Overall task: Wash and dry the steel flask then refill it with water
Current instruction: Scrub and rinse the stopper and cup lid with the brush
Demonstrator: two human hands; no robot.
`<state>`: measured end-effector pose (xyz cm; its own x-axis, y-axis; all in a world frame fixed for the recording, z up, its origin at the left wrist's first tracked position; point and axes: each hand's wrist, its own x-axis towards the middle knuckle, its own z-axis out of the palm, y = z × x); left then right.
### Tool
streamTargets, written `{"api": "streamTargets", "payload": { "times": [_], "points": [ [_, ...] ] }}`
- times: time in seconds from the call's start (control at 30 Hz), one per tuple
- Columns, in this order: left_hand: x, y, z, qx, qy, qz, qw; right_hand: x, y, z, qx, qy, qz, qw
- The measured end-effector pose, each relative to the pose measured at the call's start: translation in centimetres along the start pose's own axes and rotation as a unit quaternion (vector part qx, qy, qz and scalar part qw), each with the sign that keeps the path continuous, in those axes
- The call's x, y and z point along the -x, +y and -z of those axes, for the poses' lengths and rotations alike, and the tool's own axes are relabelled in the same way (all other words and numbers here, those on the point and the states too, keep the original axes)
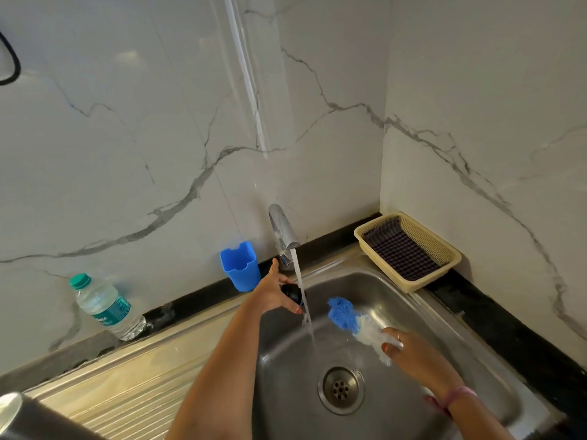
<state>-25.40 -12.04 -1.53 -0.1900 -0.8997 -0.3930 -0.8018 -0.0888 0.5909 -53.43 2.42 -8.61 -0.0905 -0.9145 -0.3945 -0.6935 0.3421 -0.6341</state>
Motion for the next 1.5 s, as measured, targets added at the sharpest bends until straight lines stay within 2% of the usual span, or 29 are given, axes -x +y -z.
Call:
{"api": "streamTargets", "payload": {
  "times": [0.37,0.8,1.17,1.3,1.4,1.5],
  "points": [
    [-0.9,0.1,-0.1,0.067,-0.016,0.015,0.998,-0.5,0.6,-0.5,0.000,0.006,-0.009,1.000],
    [-2.1,0.6,-0.6,0.021,-0.024,0.008,0.999,-0.4,0.2,-0.3,-0.007,0.008,0.001,1.000],
    [0.9,-0.3,-1.5,-0.131,0.031,-0.081,0.988,0.2,-0.4,0.2,0.011,0.000,0.008,1.000],
    [3.1,-0.8,-2.5,-0.055,0.073,-0.093,0.991,0.6,-0.6,0.6,0.028,-0.009,0.025,0.999],
    [4.9,-1.2,-3.7,-0.101,0.084,-0.074,0.989,1.5,-1.3,1.2,0.010,-0.018,0.053,0.998],
    [6.4,-1.6,-4.9,-0.098,0.086,-0.058,0.990,2.4,-2.1,1.7,0.011,-0.025,0.061,0.998]
  ]
}}
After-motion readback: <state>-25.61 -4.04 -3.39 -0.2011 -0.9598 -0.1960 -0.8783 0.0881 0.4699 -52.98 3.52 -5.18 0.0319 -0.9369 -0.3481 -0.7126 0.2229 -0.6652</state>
